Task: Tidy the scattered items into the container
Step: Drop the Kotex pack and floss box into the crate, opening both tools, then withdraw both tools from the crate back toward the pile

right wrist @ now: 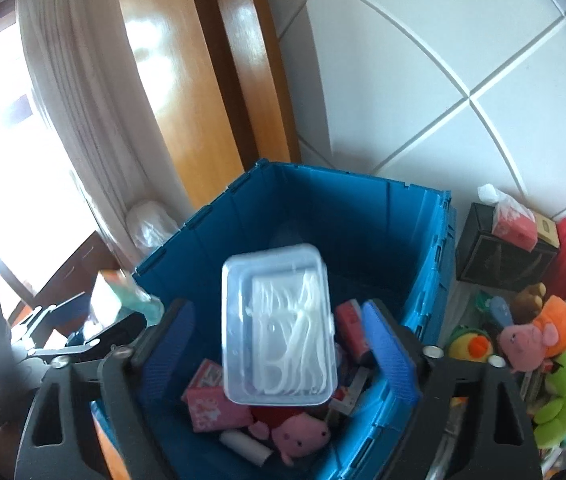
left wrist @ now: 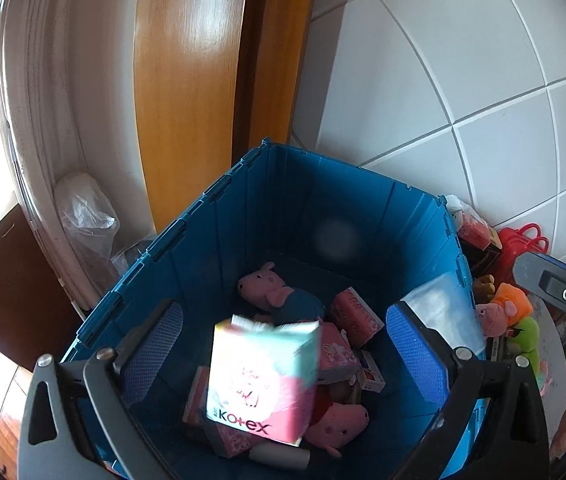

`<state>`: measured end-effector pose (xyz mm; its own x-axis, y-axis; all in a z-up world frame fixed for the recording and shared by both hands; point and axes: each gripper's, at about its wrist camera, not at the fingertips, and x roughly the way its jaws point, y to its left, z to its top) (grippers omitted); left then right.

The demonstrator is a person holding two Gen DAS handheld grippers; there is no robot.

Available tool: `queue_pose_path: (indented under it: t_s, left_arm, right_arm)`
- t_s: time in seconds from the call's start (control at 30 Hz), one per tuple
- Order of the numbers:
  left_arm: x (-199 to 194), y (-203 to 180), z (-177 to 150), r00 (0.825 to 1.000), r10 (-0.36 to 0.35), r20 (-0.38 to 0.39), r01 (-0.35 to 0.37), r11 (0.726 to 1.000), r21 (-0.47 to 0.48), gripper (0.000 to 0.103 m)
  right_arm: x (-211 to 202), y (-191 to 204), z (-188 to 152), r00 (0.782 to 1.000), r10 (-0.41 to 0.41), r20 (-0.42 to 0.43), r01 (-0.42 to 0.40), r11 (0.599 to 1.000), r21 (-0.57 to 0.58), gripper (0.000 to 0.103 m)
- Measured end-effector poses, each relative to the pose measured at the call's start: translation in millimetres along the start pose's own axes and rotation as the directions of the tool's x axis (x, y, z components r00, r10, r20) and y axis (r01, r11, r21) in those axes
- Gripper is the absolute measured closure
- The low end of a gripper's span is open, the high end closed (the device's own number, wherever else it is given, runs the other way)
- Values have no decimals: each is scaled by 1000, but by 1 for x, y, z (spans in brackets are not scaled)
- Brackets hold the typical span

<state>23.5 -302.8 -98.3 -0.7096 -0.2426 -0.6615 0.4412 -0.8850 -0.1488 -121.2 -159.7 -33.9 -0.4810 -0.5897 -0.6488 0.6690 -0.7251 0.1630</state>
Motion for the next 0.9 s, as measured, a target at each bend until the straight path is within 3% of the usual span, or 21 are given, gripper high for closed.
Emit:
queue_pose_path:
  t_s: [0.57, 0.9]
  left_arm:
    - [-18, -35, -15, 1000, -28, 0, 28, 998, 51, 0]
    - [-34, -101, -36, 996, -90, -18, 91, 987, 133, 0]
  right_arm:
    - [-52, -32, -34, 999, -29, 39, 26, 998, 65, 7]
    - [-97, -87, -89, 996, -81, 39, 75, 989, 125, 6]
